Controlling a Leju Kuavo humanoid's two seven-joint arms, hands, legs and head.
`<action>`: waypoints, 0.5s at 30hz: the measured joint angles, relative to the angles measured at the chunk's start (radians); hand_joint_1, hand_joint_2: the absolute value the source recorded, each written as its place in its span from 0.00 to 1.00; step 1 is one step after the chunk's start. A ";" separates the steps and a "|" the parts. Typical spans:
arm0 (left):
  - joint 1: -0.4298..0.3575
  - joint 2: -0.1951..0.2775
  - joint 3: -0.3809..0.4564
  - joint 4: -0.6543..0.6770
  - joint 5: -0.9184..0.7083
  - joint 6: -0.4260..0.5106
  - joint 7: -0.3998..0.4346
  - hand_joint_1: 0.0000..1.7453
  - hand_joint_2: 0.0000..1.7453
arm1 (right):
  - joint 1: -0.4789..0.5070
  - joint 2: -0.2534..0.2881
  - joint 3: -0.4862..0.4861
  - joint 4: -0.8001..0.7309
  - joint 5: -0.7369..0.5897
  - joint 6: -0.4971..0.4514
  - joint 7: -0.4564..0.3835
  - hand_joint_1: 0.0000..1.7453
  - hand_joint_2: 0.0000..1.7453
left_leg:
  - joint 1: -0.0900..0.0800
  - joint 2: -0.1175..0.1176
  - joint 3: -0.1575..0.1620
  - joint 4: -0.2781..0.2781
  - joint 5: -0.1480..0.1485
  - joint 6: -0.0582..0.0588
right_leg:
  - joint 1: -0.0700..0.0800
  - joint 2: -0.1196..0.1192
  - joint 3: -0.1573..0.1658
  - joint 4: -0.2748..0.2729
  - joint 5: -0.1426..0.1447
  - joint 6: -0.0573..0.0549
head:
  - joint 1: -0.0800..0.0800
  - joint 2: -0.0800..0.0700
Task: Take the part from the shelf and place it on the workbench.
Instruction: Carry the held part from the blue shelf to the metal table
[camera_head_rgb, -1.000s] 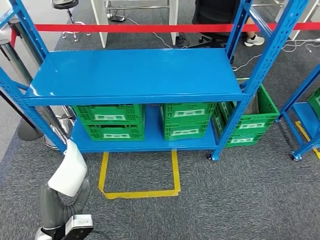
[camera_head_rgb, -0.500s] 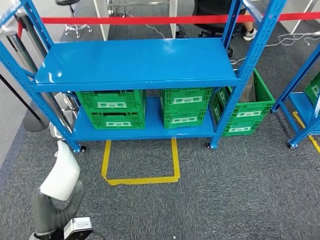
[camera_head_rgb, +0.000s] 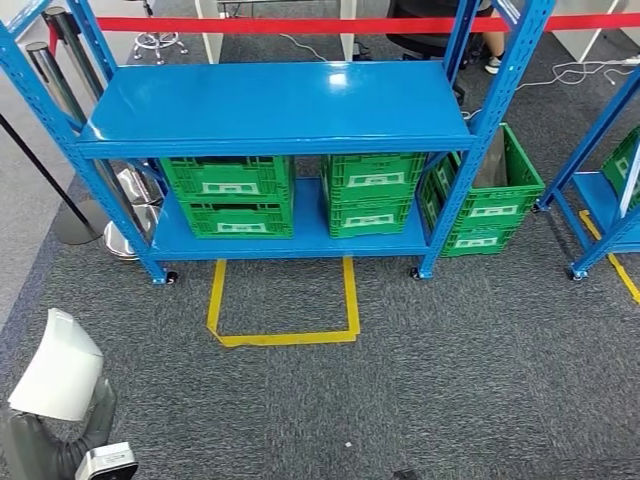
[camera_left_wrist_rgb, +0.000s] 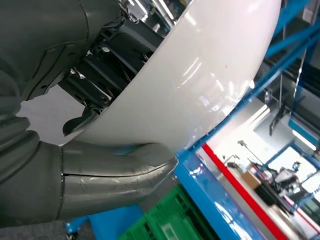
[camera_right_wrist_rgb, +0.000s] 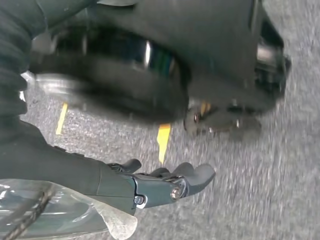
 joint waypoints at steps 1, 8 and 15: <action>0.007 -0.010 0.008 -0.002 0.002 0.000 -0.007 1.00 1.00 | -0.001 0.000 0.007 0.000 0.006 0.000 0.002 0.00 1.00 | 0.001 0.002 -0.012 -0.002 0.011 0.009 | -0.001 0.002 -0.011 0.018 -0.025 0.006 | 0.002 0.000; 0.063 -0.059 0.055 -0.028 0.021 0.000 -0.030 1.00 1.00 | -0.016 0.002 0.055 -0.006 0.046 -0.009 0.020 0.00 1.00 | -0.007 0.007 -0.124 0.009 0.094 0.021 | -0.001 0.004 -0.008 0.251 -0.128 0.015 | 0.006 0.000; 0.087 -0.068 0.076 -0.041 0.067 0.000 -0.031 1.00 1.00 | -0.019 -0.033 0.084 -0.010 0.055 0.062 0.034 0.00 1.00 | -0.012 0.003 -0.171 0.019 0.158 -0.006 | 0.005 0.004 0.191 -0.074 -0.110 -0.018 | 0.006 0.000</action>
